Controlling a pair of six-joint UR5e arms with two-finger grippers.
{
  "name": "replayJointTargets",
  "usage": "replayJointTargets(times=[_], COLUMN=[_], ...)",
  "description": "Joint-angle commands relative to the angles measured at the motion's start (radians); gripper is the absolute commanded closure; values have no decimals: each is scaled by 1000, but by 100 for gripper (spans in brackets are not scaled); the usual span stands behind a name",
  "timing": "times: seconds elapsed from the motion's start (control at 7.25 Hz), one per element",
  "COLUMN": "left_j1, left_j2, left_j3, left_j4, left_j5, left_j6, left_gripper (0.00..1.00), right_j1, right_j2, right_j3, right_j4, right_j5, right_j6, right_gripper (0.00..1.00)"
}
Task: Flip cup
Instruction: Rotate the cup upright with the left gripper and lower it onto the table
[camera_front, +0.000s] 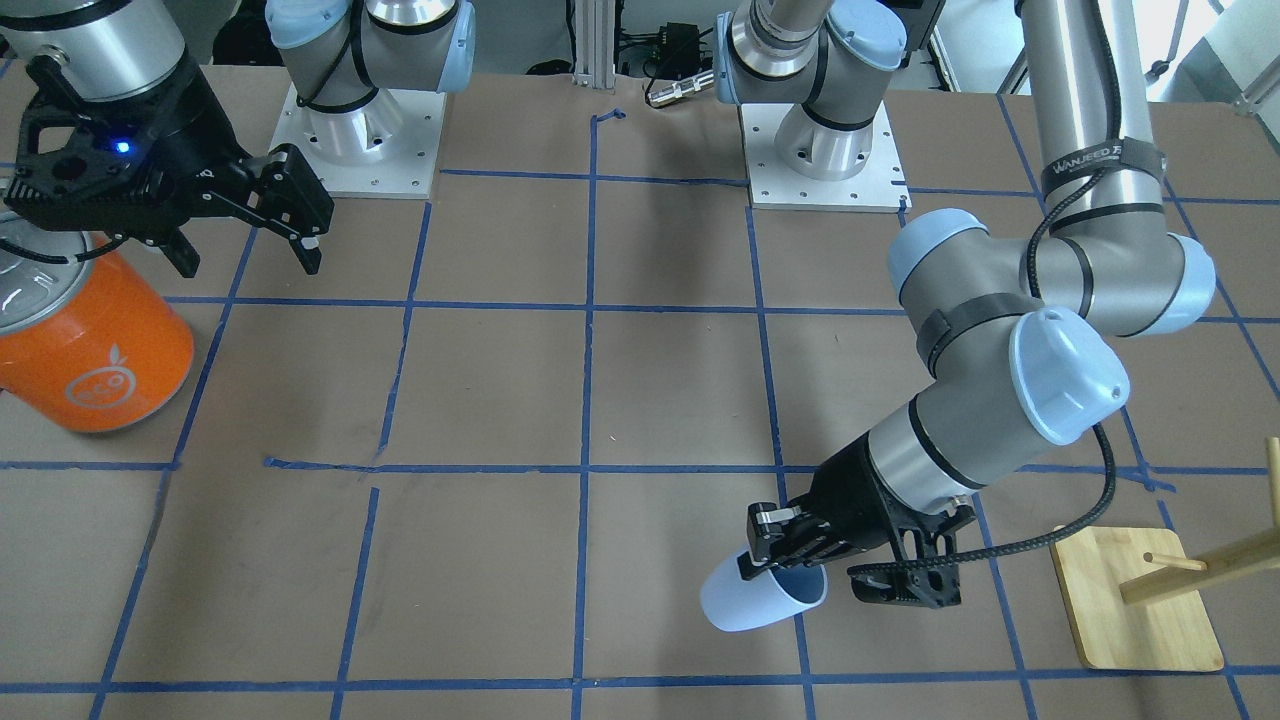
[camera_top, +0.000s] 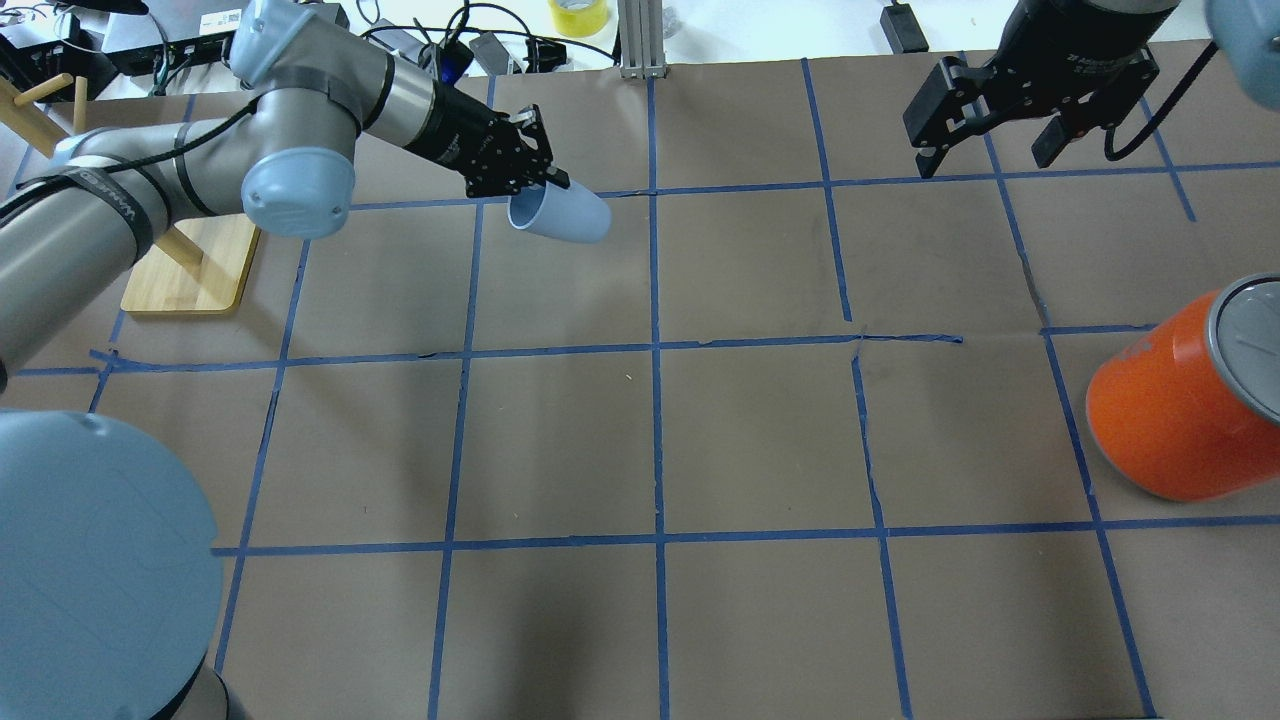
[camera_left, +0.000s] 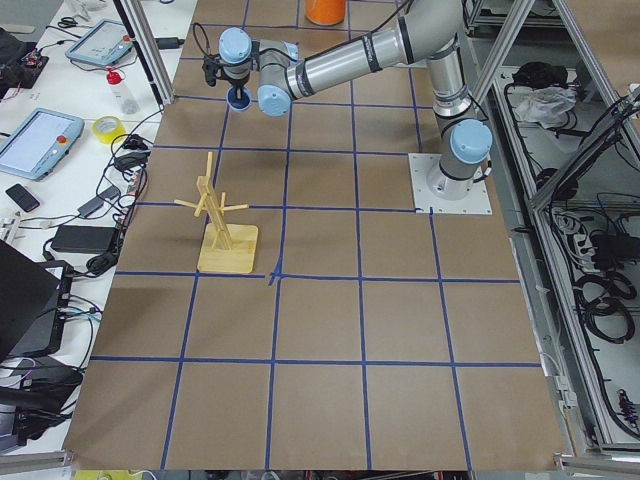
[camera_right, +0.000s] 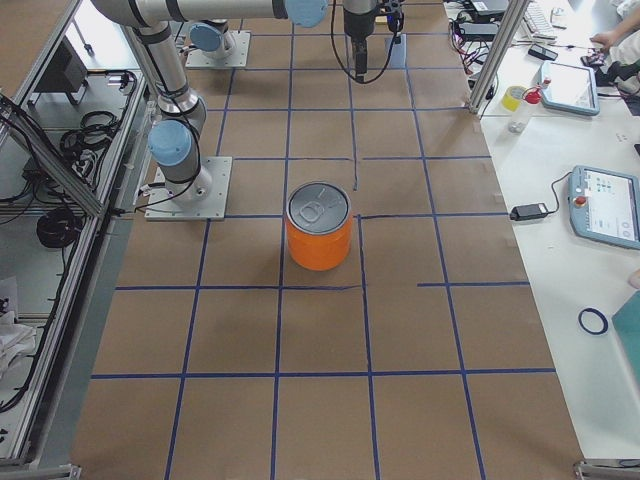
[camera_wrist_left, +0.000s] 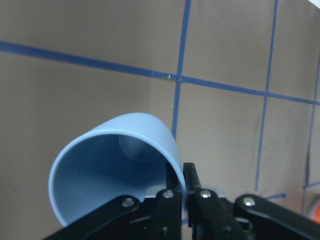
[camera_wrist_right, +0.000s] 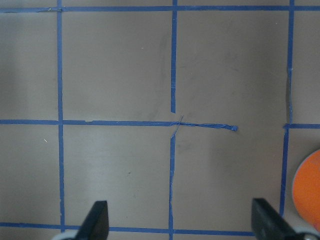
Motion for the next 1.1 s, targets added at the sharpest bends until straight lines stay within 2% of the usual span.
replayJointTargets(times=[0.0, 0.14, 0.41, 0.55, 0.69, 0.83, 0.97], left_j1=[60, 61, 61, 58, 42, 41, 38], left_j2=[-21, -36, -57, -54, -54, -57, -61], left_j3=[28, 31, 28, 20, 28, 28, 30], left_j4=[-7, -21, -25, -78, -152, -157, -154], left_j5=[318, 413, 419, 420, 463, 517, 516], left_j6=[276, 316, 336, 321, 321, 321, 313], left_gripper=[100, 100, 100, 100, 100, 100, 100], right_j1=[13, 7, 12, 6, 6, 6, 7], right_j2=[0, 2, -1, -2, -2, -2, -2], right_j3=[-4, -2, 1, -1, -1, 1, 2], right_j4=[5, 5, -7, -7, -7, -7, -7], right_j5=[-8, 1, -14, -20, -22, -21, -22], right_j6=[22, 9, 7, 6, 7, 7, 9], right_gripper=[0, 0, 0, 0, 0, 0, 0])
